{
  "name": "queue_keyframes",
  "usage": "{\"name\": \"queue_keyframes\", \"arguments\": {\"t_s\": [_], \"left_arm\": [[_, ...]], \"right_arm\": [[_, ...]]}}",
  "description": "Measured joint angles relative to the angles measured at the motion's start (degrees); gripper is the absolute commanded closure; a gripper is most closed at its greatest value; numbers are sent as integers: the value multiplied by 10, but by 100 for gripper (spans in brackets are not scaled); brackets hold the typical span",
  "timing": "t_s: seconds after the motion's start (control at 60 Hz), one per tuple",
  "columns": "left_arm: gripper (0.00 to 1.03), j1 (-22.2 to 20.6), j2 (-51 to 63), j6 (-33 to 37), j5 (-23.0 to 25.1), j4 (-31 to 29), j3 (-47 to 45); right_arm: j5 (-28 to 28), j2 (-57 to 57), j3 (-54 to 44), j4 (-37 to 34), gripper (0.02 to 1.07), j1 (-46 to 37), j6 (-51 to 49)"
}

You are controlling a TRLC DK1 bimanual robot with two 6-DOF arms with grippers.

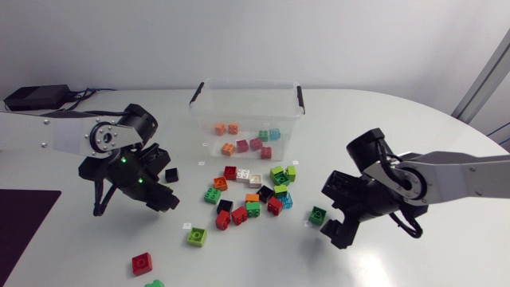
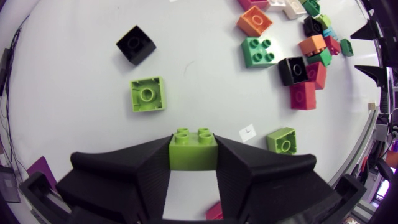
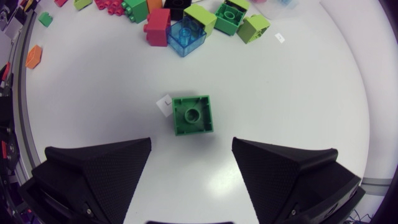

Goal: Place the duplo bricks in the container

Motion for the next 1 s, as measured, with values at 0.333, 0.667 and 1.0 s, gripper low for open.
{"name": "queue_keyframes", "arguments": {"t_s": [0.333, 0.667, 1.0], "left_arm": [[80, -29, -78, 21, 20, -24, 57], [80, -55, -74, 24, 46, -20, 142], [78, -55, -17, 31, 62, 35, 230]], "right_arm": [[0, 91, 60, 2, 35, 16, 0], [-9, 102, 65, 8, 75, 17, 0], [-10, 49, 101, -72, 77, 25, 5]]}}
